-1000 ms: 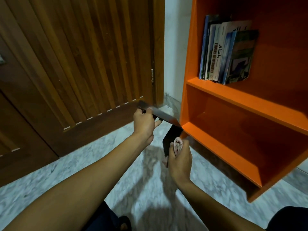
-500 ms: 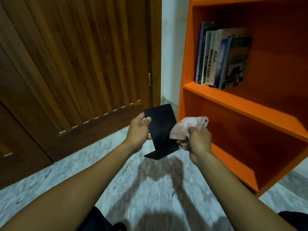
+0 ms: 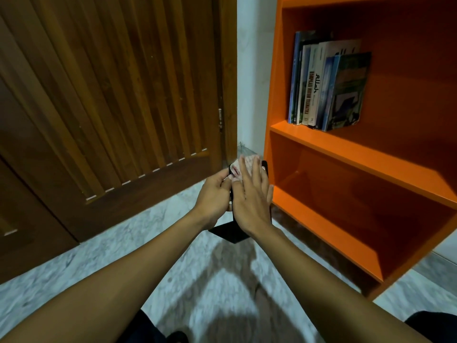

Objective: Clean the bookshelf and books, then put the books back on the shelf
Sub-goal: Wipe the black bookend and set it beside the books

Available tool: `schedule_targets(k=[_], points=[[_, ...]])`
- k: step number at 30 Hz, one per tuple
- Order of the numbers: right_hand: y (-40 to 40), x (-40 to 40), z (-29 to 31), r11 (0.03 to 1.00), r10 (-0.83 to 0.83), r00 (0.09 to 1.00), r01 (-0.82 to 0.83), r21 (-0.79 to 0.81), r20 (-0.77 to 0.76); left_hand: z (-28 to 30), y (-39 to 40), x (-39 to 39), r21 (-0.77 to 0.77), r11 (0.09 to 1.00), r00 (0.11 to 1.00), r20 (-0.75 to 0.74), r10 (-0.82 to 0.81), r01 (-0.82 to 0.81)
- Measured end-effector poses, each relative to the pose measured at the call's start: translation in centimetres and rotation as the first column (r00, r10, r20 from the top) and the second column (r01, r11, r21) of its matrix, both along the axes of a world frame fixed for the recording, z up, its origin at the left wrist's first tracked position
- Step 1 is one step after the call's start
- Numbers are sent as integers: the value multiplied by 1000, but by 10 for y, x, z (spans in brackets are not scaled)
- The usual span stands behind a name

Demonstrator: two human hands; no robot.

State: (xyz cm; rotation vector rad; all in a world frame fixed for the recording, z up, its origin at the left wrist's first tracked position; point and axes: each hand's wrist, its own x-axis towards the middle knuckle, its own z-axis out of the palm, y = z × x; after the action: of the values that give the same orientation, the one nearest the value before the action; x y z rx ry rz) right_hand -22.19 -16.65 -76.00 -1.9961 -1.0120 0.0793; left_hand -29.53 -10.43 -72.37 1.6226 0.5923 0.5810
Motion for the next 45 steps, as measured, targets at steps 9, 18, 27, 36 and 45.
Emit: schedule_targets(k=[9,18,27,36,45], points=[[-24,16,-23,997,80,949,-77,-22,305,-1,7,-9,-133,991,999,-24,-34,30],[-21,23,-11,976,25,950,-91,197,312,4,6,-5,7,992,982,-144,-121,123],[-30,2,-49,993,-26,957,-8,118,289,-1,10,0,-21,998,991,-117,59,-62],[-65,17,-93,893,405,705,-441,-87,582,0,25,-7,-121,947,955,-42,295,-298],[-73,30,-52,946,92,953,-174,274,287,-5,36,-7,-89,947,951,-38,308,-310]])
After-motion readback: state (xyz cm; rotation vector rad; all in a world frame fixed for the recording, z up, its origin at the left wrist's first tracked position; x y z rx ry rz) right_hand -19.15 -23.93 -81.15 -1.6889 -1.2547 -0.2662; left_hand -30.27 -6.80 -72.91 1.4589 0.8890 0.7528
